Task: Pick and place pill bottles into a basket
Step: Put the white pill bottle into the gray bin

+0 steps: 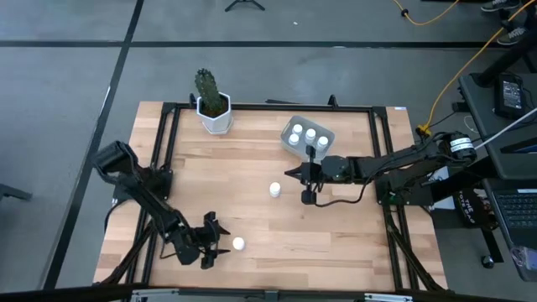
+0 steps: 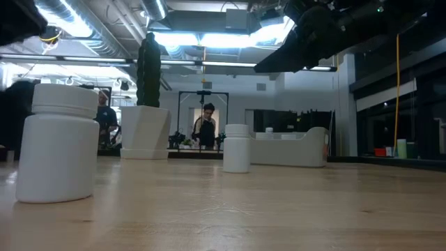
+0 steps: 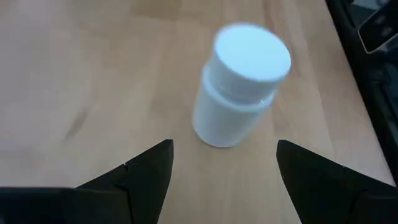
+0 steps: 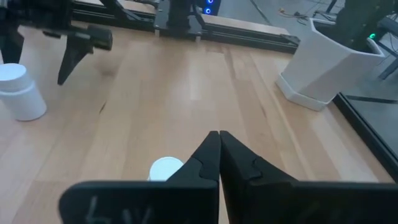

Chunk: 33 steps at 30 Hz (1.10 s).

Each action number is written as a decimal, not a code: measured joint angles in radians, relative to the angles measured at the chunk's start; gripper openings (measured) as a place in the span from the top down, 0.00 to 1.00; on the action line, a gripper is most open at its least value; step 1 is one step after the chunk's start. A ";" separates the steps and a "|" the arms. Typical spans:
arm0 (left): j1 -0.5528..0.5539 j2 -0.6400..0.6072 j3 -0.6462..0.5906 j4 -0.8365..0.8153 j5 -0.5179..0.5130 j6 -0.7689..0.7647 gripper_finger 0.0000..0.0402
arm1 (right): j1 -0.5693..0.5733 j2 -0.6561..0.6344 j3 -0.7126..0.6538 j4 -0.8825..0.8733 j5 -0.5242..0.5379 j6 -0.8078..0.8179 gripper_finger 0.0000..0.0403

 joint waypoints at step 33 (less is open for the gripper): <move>0.079 0.198 0.079 0.122 -0.058 0.131 0.31 | 0.000 0.000 0.000 -0.020 0.000 0.002 0.98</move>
